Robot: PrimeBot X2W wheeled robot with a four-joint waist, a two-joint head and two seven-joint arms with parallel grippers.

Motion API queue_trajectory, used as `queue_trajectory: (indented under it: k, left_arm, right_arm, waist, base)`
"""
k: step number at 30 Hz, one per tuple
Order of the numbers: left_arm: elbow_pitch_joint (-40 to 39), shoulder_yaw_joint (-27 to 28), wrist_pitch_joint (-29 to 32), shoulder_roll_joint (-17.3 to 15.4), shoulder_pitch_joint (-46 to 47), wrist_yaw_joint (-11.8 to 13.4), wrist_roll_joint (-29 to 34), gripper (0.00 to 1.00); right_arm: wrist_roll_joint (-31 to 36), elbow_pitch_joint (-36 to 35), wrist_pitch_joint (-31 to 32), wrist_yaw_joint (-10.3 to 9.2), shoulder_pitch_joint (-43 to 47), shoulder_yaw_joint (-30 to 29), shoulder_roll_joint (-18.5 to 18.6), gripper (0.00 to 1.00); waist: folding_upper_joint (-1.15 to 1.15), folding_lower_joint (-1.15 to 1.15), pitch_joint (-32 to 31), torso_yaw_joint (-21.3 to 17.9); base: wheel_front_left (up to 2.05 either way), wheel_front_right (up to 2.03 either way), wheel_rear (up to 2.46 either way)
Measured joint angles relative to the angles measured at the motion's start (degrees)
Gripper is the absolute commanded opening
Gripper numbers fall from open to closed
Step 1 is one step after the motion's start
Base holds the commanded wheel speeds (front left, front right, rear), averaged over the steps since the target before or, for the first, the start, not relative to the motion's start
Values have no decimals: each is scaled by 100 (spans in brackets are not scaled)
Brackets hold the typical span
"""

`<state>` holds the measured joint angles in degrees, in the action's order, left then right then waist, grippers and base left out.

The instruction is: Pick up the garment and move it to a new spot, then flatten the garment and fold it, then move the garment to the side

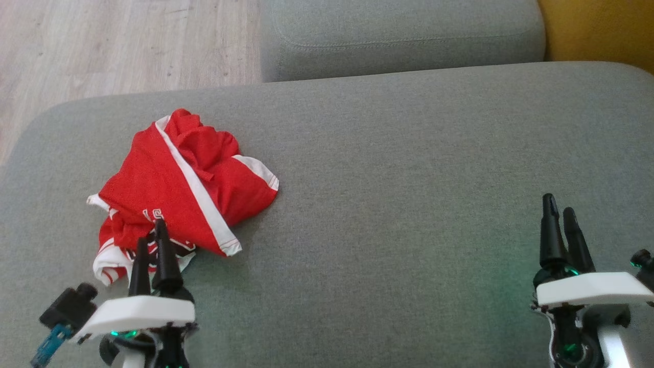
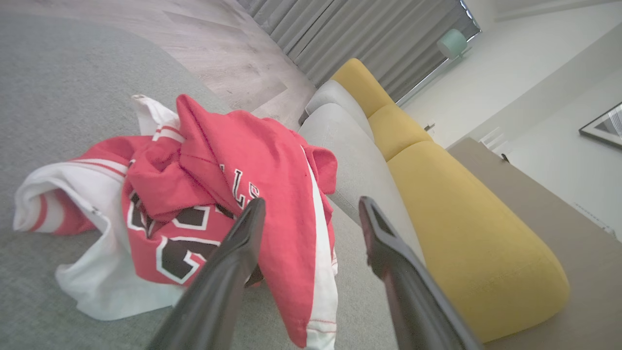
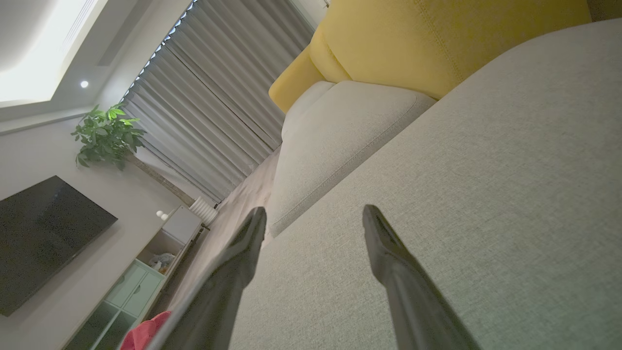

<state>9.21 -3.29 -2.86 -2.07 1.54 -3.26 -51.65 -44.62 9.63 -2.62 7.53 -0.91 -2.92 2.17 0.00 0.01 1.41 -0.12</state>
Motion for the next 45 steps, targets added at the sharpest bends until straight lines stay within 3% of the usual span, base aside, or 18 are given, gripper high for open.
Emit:
queue_trajectory:
  k: [16, 45]
  left_arm:
    - [24, -786, -238, -289, 199, 337, 1484, 100]
    - [245, -2247, -737, -834, 727, 1246, 3766, 100]
  right_arm:
    - [1339, -63, -253, 0, -7, 159, 2, 100]
    - [3986, -214, -756, 0, -138, 386, 8, 100]
  waist:
    - [0, 0, 37, -2]
    - [0, 0, 95, -36]
  base:
    - [0, 0, 0]
    - [0, 0, 0]
